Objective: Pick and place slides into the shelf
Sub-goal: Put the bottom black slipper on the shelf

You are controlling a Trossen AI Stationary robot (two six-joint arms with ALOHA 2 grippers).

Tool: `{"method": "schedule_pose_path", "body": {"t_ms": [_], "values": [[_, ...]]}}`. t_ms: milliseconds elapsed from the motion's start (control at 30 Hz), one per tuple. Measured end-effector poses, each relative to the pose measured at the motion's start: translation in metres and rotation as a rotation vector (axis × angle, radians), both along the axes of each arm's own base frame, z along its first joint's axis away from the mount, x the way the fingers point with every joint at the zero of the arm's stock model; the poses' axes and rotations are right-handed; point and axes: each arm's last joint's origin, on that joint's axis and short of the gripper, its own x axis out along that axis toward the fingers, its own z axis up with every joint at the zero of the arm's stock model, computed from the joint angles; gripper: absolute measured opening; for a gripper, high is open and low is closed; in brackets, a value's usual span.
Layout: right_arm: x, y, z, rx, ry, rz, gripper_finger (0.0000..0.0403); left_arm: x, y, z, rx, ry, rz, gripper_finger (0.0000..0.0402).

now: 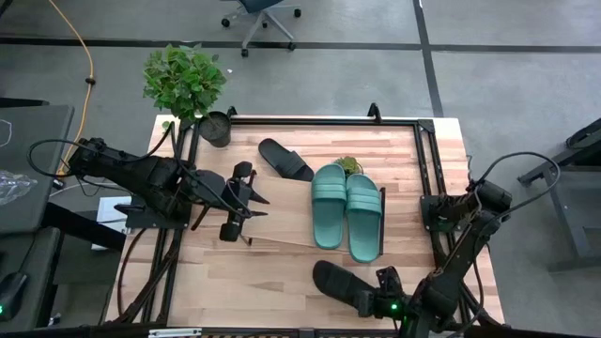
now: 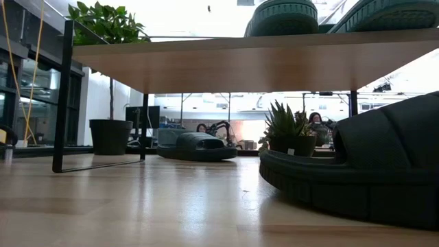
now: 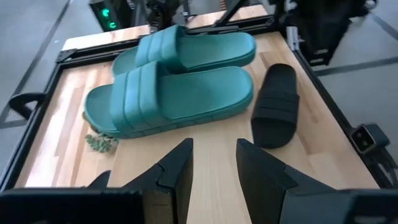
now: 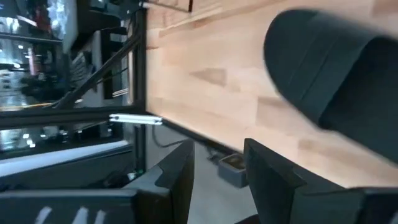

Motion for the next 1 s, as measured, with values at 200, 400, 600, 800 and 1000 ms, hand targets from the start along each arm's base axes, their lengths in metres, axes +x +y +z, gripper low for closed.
{"method": "schedule_pose_path", "body": {"t_ms": [200,400,600,800,1000], "values": [[0.002,-0.008,-0.006,-0.023,0.1,0.014,0.0128,0.0,-0.001,-0.001,-0.01,0.011,-0.047,0.0111],[0.014,-0.009,-0.02,-0.017,0.157,0.009,0.0128,0.0,-0.002,-0.001,-0.014,0.014,-0.057,0.0111],[0.023,0.001,-0.041,-0.005,0.169,0.013,0.0128,-0.001,-0.002,-0.001,-0.017,0.016,-0.062,0.0111],[0.027,0.005,-0.056,-0.019,0.197,0.015,0.0128,-0.001,-0.002,-0.001,-0.028,0.018,-0.08,0.0111],[0.025,0.003,-0.061,-0.04,0.251,0.027,0.0128,-0.001,-0.002,-0.001,-0.032,0.018,-0.08,0.0111]]}}
